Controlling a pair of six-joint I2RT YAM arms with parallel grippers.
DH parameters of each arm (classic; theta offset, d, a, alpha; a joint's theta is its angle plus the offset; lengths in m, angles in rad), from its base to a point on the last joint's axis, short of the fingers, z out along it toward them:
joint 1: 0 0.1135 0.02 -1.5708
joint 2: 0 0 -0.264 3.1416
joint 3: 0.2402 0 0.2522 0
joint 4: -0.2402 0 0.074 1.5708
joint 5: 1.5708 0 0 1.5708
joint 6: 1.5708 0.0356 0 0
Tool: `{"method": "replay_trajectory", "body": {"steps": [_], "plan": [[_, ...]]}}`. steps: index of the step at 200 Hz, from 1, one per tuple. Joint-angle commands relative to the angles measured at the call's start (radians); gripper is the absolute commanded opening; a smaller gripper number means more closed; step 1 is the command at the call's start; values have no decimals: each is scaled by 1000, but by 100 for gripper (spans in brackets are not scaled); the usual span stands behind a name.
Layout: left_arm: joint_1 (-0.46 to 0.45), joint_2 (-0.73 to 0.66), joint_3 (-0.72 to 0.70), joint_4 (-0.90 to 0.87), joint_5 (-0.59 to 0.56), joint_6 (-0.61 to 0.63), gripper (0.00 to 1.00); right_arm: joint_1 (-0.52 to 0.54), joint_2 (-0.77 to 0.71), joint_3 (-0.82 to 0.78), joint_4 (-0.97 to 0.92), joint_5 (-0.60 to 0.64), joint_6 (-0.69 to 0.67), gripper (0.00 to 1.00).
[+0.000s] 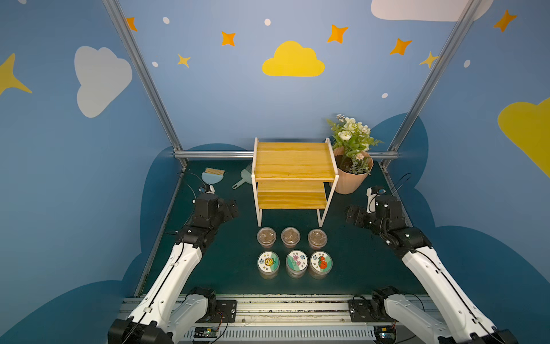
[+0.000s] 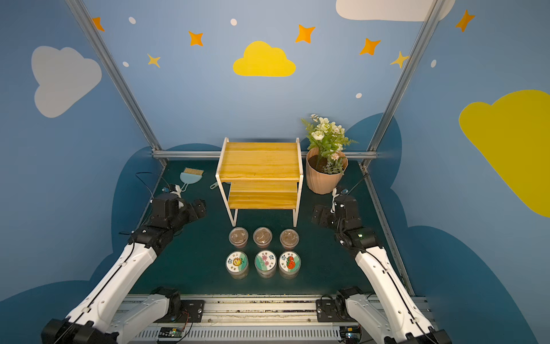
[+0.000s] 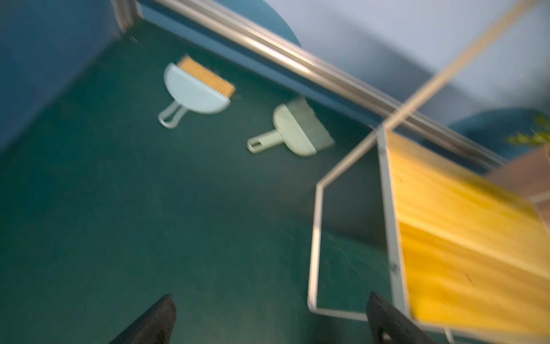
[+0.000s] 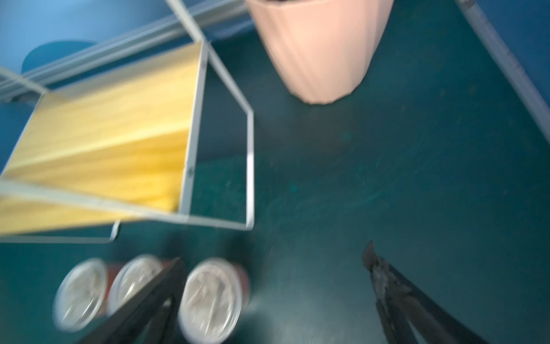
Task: Place the seed container on the shelf
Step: Pick up the seed jar at the center of the board.
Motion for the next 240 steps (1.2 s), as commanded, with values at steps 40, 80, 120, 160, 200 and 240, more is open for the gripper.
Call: {"method": "replay_trajectory", "body": {"steps": [40,80,120,160,200,240], "plan": [[-183,-220,-47,-337,44,-222,100,258,-182,-47,-365,-61,270,95],[-226,-278,-86,-373,29,-282,100,571,-106,-59,-371,96,407,96],[-283,-329,-139,-321,16,-336,100,916,-200,-255,-231,392,565,96],[-333,-374,-147,-312,-52,-344,100,1168,-143,-335,-139,560,615,97],[-352,-372,-171,-285,-63,-356,100,1318,-102,-431,39,704,630,97],[-382,-344,-183,-235,-71,-344,100,1321,-158,-539,181,731,591,97]]}}
